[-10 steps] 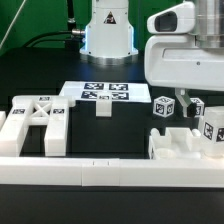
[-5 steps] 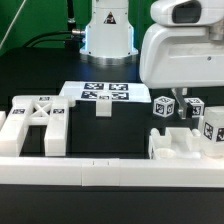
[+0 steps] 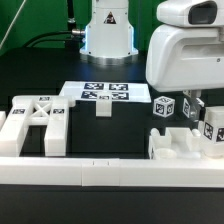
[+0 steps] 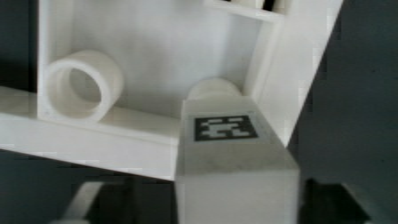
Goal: Assemble chair
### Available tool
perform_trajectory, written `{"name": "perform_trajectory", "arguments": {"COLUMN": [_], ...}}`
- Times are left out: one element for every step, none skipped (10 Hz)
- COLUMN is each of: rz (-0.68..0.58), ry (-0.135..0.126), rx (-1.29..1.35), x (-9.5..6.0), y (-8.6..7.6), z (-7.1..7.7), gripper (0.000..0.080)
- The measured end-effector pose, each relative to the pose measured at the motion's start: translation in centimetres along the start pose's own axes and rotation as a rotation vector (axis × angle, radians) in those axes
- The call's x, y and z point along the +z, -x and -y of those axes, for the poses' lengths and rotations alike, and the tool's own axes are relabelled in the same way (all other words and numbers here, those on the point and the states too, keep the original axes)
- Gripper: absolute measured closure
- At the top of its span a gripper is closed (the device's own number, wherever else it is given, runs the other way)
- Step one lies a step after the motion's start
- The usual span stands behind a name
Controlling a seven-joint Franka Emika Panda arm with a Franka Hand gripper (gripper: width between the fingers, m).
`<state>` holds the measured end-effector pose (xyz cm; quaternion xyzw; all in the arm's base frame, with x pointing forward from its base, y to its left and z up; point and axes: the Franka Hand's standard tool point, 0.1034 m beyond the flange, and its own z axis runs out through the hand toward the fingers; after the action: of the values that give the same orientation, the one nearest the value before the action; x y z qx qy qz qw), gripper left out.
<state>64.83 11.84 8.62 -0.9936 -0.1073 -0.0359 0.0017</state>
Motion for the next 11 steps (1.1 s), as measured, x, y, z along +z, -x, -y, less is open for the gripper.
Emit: {"name": "perform_trajectory", "arguments": {"rz": [0.0, 0.0, 0.0, 0.0, 0.0, -0.01, -0.022, -0.031, -0.038, -0.038, -0.037], "ry": [0.0, 0.0, 0.0, 0.0, -0.003, -0.004, -0.007, -0.013, -0.013, -0.012, -0.014], "rx": [0.0, 0.007, 0.03, 0.045, 0.108, 0.265, 0.384, 0.536, 0.68, 0.77, 0.795], "x": [0.0, 0.01, 0.01, 0.01, 0.03, 0.08, 0.1, 0.14, 0.14, 0.13, 0.13], "y": [0.0, 0.0, 0.0, 0.0, 0.02, -0.02, -0.04, 0.02, 0.08, 0.08, 0.09], "z": [0.0, 0.0, 0.0, 0.01, 0.08, 0.1, 0.08, 0.06, 0.06, 0.04, 0.03], "gripper": [0.0408, 0.0515, 0.0515, 0.0515, 0.0515, 0.0515, 0.0515, 0.0515, 0.0515, 0.0515, 0.0515]}}
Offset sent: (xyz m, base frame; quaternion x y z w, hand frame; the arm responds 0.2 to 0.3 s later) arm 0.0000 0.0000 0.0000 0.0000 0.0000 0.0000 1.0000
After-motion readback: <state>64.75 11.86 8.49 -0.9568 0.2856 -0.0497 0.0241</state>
